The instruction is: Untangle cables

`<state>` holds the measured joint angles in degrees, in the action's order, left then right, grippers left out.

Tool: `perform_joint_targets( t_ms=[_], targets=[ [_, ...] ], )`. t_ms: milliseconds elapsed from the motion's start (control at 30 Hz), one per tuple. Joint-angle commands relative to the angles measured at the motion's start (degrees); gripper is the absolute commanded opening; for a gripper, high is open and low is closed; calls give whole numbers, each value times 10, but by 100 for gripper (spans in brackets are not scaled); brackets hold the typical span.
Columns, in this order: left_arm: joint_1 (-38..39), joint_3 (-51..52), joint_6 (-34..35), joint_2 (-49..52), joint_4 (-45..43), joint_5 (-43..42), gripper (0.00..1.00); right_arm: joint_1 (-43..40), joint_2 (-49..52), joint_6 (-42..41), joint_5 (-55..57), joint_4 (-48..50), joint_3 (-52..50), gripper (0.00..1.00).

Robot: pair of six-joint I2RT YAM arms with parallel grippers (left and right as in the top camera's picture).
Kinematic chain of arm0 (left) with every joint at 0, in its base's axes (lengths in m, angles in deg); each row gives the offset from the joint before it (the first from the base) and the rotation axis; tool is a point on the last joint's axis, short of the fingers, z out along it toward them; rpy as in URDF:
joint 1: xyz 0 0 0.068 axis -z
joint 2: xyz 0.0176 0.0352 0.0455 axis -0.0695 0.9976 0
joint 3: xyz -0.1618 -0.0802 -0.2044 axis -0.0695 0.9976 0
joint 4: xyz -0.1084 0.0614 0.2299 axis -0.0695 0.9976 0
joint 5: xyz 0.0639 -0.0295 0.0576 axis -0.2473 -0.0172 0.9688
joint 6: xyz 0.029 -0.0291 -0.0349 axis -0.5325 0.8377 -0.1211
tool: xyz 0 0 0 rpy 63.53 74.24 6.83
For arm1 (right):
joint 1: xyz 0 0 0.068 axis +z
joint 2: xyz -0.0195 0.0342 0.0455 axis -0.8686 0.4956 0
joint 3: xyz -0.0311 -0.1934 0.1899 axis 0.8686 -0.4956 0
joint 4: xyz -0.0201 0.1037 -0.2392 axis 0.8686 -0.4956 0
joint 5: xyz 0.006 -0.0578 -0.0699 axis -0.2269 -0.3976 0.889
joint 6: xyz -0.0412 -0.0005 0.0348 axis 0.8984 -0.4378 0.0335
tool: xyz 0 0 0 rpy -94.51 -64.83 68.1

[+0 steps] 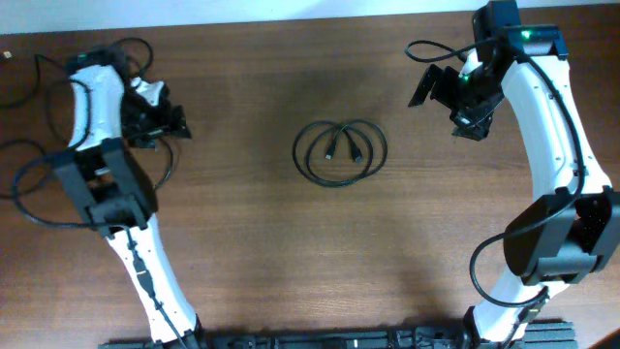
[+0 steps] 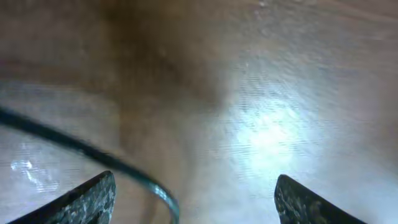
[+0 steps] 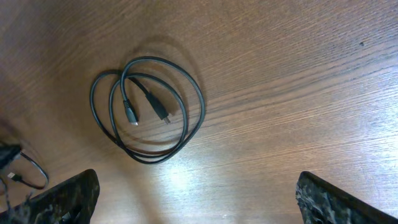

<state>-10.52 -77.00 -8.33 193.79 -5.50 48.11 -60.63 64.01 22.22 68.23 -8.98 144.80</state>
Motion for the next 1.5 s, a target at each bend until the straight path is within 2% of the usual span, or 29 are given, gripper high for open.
perform_joint_targets(
  t_ms=[0,100,167,333,433,533,600,700,800,833,900,933,1000,1033,1100,1167,1233,1300,1333,1367,1400,1433,1467],
  targets=[
    [30,11,-9,-1,-22,111,77,-1,4,-4,3,0,5,98],
    [36,12,-9,-1,-26,127,71,-1,4,-4,3,0,5,98],
    [35,12,-9,-1,-24,147,60,-1,4,-4,3,0,5,98],
    [35,12,-10,-1,-29,162,47,-1,4,-4,3,0,5,98],
    [35,12,-10,-1,-37,211,45,-1,4,-4,3,0,5,98],
    [35,13,-9,-1,-40,207,45,-1,4,-4,3,0,5,98],
    [35,13,-9,-1,-35,132,56,-1,4,-4,3,0,5,98],
    [35,13,-9,-1,-33,130,47,-1,4,-4,3,0,5,98],
    [36,13,-9,0,-2,130,45,-1,4,-4,3,0,5,98],
    [36,13,-9,0,-1,130,42,-1,4,-4,3,0,5,98],
    [36,13,-9,1,-3,130,30,-1,4,-4,3,0,5,98],
    [36,13,-9,3,-10,134,23,-1,4,-4,3,0,5,98],
    [35,13,-9,6,-21,169,3,-1,4,-4,3,0,5,98],
    [35,13,-9,6,-30,181,0,-1,4,-4,3,0,5,98],
    [35,13,-12,6,-46,187,0,-1,4,-4,3,0,5,98],
    [33,13,-58,6,-69,187,0,-1,4,-4,3,0,5,98],
    [35,13,-64,6,-76,185,0,-1,4,-4,3,0,5,98],
    [36,3,-30,5,-62,185,9,-1,4,-4,3,0,5,98],
    [35,-15,-5,4,-45,185,10,-1,4,-4,3,0,5,99],
    [32,-52,7,3,-21,185,7,-1,4,-4,3,0,5,98],
    [30,-88,20,3,-2,185,9,-1,4,-4,3,0,5,98],
    [27,-122,39,3,11,185,26,-1,4,-4,3,0,5,98],
    [22,-152,59,3,15,186,67,0,4,-4,3,0,5,98]
  ],
)
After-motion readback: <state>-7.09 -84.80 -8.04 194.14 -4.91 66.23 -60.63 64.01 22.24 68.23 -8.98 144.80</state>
